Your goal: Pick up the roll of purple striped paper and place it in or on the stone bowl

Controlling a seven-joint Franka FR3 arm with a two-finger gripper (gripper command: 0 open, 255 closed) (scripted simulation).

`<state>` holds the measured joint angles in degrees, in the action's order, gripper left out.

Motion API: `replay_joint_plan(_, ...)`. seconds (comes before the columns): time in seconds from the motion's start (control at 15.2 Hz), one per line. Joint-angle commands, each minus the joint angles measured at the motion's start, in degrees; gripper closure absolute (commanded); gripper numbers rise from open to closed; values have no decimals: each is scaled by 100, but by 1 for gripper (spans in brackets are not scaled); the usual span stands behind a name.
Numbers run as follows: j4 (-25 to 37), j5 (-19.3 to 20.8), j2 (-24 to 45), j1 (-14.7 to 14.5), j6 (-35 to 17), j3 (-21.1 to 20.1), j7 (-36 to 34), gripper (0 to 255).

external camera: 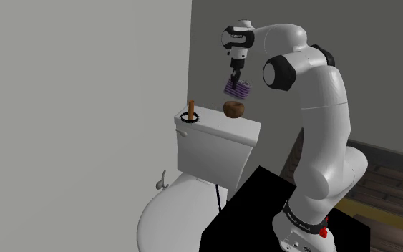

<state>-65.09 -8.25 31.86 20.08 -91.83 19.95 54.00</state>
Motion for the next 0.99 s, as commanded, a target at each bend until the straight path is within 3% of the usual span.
replay_joint_plan(0.0,-218,8,-39,-25,-185,3,9,255)
replay_joint_plan(0.46,-796,7,-64,-88,-733,-6,20,255)
replay_joint_plan(0.92,-796,7,-64,-88,-733,-6,20,255)
